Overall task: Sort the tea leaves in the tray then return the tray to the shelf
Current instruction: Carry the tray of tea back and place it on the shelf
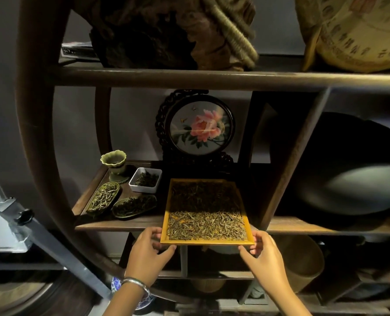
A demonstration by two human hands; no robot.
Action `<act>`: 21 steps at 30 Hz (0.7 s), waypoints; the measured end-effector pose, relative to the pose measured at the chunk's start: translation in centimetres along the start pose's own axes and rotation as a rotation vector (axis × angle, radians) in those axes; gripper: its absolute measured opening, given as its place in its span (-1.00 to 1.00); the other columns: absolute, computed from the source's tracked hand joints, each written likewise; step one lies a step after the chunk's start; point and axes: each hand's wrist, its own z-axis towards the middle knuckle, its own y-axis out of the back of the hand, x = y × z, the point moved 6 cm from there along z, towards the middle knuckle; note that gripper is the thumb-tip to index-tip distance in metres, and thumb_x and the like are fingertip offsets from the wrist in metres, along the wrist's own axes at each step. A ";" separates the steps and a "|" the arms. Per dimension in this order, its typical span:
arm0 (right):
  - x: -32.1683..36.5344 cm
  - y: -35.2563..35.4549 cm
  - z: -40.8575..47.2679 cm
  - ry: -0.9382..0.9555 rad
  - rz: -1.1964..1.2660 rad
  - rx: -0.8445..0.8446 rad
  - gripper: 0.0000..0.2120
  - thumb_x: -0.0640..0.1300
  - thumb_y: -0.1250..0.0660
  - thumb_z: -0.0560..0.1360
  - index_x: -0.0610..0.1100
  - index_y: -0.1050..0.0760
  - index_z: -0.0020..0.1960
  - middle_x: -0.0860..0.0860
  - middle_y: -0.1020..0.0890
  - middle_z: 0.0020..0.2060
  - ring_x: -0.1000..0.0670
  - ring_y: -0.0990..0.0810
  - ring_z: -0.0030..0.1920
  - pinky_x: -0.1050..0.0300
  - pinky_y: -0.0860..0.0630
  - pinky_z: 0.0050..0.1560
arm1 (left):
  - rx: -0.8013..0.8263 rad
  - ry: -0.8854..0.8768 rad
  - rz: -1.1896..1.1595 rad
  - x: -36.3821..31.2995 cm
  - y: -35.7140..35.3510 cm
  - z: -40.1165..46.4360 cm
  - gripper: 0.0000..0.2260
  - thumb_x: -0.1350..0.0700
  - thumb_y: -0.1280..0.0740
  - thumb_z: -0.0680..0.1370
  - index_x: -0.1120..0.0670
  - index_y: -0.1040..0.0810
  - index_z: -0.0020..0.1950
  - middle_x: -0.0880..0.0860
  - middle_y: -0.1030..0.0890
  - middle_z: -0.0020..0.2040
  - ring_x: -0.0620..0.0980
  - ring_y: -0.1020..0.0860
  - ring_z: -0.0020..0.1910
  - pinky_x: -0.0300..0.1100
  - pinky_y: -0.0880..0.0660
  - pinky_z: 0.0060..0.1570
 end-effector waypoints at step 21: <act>1.2 -1.1 0.9 -0.015 -0.013 -0.090 -0.62 -0.13 -0.46 0.42 0.05 -0.41 0.16 0.10 -0.48 0.02 0.19 -0.55 -0.11 0.48 -0.42 -0.28 | -0.028 0.008 0.031 -0.2 0.1 1.8 -0.74 0.00 -0.50 0.36 -0.14 -0.44 -0.13 -0.09 -0.57 -0.24 -0.15 -0.55 -0.36 -0.39 -0.43 -0.41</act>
